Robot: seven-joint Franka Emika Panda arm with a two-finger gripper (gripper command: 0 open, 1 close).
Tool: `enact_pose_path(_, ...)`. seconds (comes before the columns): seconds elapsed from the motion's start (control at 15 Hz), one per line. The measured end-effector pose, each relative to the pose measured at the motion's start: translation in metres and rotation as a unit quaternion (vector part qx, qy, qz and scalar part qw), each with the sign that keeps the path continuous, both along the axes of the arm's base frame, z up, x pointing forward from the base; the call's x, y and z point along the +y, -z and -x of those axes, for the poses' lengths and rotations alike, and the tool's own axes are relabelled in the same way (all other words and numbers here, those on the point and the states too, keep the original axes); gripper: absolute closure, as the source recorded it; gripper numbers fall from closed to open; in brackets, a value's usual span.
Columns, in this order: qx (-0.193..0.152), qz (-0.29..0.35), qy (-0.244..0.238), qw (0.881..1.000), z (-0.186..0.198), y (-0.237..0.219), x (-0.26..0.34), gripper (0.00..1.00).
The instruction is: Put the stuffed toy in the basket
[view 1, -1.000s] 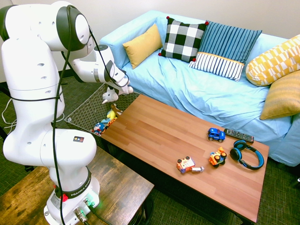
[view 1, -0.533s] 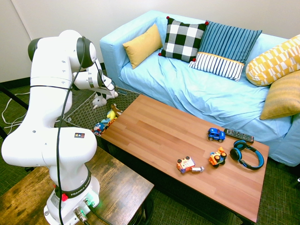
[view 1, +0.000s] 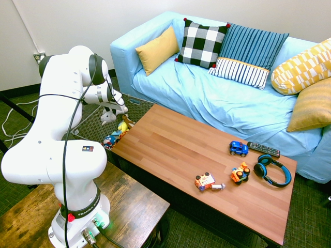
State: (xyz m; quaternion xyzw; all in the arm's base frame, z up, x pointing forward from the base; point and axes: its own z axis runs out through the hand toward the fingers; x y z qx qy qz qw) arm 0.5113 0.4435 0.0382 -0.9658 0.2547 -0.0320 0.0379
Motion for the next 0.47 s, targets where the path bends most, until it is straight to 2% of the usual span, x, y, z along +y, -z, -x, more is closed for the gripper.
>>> enact_pose_path(0.47,-0.001,0.0,0.007,1.0,-0.0032,-0.0007,-0.0029,0.0)
